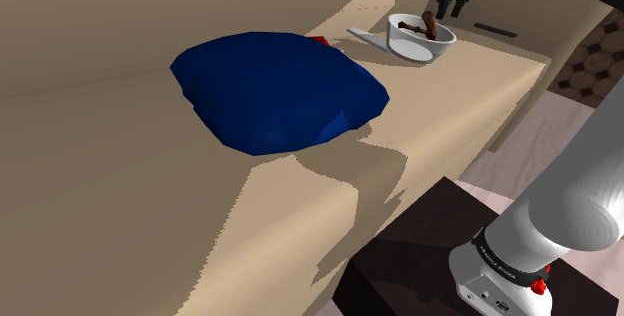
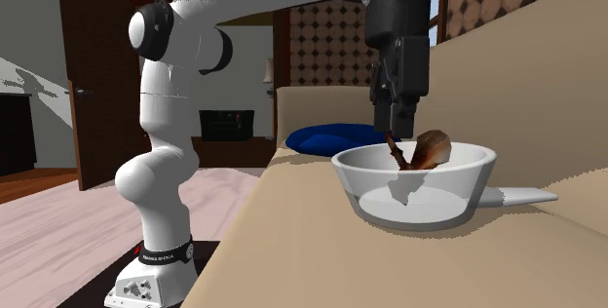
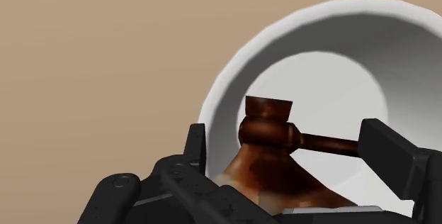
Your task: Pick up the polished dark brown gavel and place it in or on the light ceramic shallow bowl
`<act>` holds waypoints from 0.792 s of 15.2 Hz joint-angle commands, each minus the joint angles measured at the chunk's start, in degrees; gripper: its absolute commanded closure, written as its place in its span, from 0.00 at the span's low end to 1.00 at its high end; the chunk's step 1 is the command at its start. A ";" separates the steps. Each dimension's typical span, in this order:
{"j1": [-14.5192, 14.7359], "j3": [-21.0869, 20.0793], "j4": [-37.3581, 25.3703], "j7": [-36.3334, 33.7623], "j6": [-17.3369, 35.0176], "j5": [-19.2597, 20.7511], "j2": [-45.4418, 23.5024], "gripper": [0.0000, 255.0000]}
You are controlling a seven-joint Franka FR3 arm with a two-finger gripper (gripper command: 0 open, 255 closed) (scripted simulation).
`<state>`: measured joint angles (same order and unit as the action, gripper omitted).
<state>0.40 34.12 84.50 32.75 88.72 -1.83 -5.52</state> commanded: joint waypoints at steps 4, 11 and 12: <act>-0.68 0.30 -5.98 0.64 -4.48 -1.04 -1.80 0.00; -1.69 0.61 -12.14 1.37 -8.81 -2.36 -3.99 0.00; -1.69 0.61 -12.14 1.37 -8.81 -2.36 -3.99 0.00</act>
<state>-1.29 34.73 72.41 34.12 79.95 -4.18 -9.50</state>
